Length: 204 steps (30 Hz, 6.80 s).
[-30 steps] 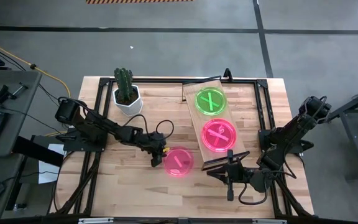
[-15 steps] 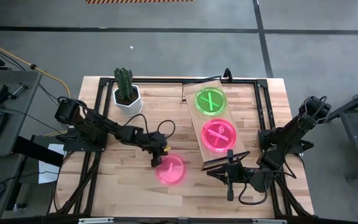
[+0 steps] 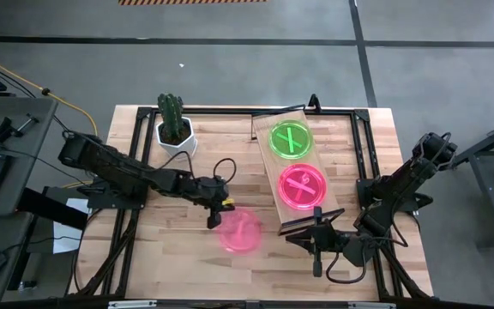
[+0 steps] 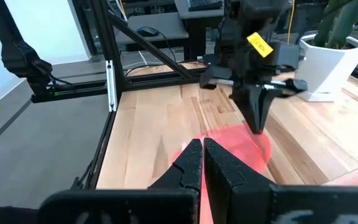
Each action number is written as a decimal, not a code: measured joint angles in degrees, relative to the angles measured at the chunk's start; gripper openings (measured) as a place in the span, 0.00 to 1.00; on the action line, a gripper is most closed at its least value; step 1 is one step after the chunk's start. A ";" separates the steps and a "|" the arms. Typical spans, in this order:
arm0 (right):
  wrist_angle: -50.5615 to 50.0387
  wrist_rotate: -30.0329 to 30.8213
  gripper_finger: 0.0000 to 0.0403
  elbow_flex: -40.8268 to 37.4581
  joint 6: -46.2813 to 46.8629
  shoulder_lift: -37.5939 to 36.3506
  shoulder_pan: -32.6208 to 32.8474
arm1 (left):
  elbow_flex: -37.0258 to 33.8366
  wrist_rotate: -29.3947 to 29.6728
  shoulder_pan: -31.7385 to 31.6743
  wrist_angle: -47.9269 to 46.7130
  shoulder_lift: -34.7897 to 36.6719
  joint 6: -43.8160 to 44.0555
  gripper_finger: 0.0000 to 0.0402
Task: Place and stack plates onto a shelf
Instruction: Stack the pink plate on top of the other pink plate on the shelf
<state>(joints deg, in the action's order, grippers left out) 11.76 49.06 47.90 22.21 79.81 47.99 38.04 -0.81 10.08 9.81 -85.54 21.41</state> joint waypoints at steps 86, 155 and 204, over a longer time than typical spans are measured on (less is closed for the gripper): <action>29.69 7.66 0.00 0.00 -46.67 -1.49 7.93 | 49.13 4.04 -14.74 -12.38 -20.40 -14.06 0.29; 29.21 9.71 0.00 0.00 -45.02 -1.46 7.89 | 32.59 26.13 -4.30 2.13 -18.03 -11.89 0.00; 25.42 10.21 0.00 0.02 -38.72 -1.44 2.93 | -4.71 27.39 -2.57 11.84 -15.10 25.50 0.40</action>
<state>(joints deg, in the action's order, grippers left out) 37.18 59.27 47.92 -16.52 78.37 50.92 33.33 26.58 7.51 21.65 -100.64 46.91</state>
